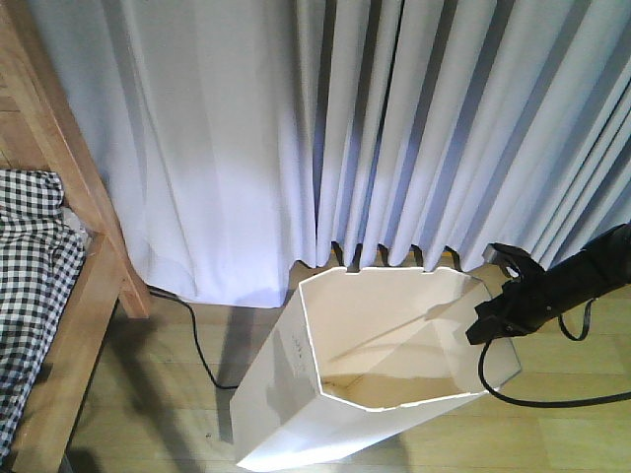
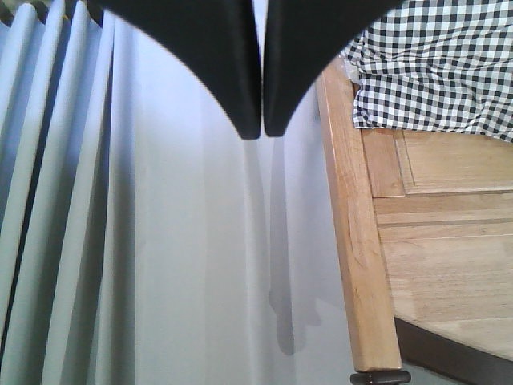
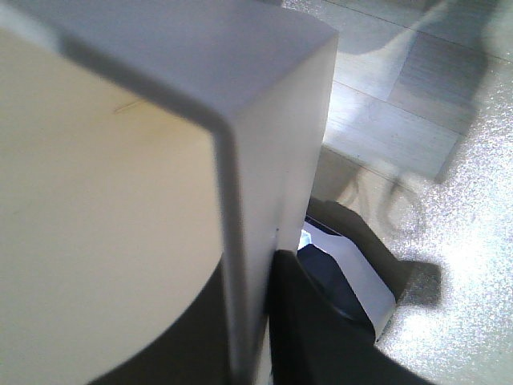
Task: Move trash bin to bedside with robot
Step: 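Drive closer to the bed head, keeping the bin raised in the right gripper, then lower the bin to the floor beside the bed and open the right gripper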
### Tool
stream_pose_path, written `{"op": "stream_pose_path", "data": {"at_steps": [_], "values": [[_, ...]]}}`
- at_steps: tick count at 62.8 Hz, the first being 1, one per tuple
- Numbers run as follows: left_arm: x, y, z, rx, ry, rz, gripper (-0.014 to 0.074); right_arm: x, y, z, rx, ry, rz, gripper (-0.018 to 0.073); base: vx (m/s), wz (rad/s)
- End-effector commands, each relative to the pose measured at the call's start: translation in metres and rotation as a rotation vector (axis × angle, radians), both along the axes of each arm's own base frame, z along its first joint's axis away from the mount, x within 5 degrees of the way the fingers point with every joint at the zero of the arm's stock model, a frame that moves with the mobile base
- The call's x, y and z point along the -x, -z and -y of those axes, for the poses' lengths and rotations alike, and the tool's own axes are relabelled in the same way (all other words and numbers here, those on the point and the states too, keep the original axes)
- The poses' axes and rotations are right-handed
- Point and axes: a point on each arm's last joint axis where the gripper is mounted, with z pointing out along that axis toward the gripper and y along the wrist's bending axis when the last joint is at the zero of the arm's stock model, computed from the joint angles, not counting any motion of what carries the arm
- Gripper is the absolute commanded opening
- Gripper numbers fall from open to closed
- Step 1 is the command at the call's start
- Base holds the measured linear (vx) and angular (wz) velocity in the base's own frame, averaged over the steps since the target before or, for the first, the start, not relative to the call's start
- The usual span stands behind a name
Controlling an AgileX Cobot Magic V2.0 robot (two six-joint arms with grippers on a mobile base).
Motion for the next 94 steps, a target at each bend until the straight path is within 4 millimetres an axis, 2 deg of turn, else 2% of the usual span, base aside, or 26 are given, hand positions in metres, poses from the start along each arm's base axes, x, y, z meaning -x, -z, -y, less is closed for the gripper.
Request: {"op": "stream_pose_path", "data": {"at_steps": [1,25,39,54,61,75,94], "values": [[0.002,-0.015,0.0,0.001,0.003,0.103,-0.0006,-0.008,-0.043,-0.011,-0.21,0.003,0.01,-0.0004,0.0,0.0],[0.002,-0.015,0.0,0.001,0.003,0.103,-0.0006,-0.009,-0.045,-0.012,-0.235,0.022,0.009,-0.0004,0.0,0.0],[0.002,-0.015,0.0,0.001,0.003,0.103,-0.0006,-0.012,-0.031,0.002,-0.02,0.079,-0.001,-0.0004,0.0,0.0],[0.002,-0.015,0.0,0.001,0.003,0.103,-0.0006,-0.02,-0.02,0.014,0.149,0.148,0.076,-0.0004,0.0,0.0],[0.002,-0.015,0.0,0.001,0.003,0.103,-0.0006,-0.021,-0.006,0.017,0.183,0.177,0.069,-0.0004,0.0,0.0],[0.002,-0.015,0.0,0.001,0.003,0.103,-0.0006,-0.025,0.044,0.017,0.145,0.217,-0.038,-0.0004,0.0,0.0],[0.002,-0.015,0.0,0.001,0.003,0.103,-0.0006,-0.044,0.097,0.023,0.161,0.235,-0.043,-0.0004,0.0,0.0]]}}
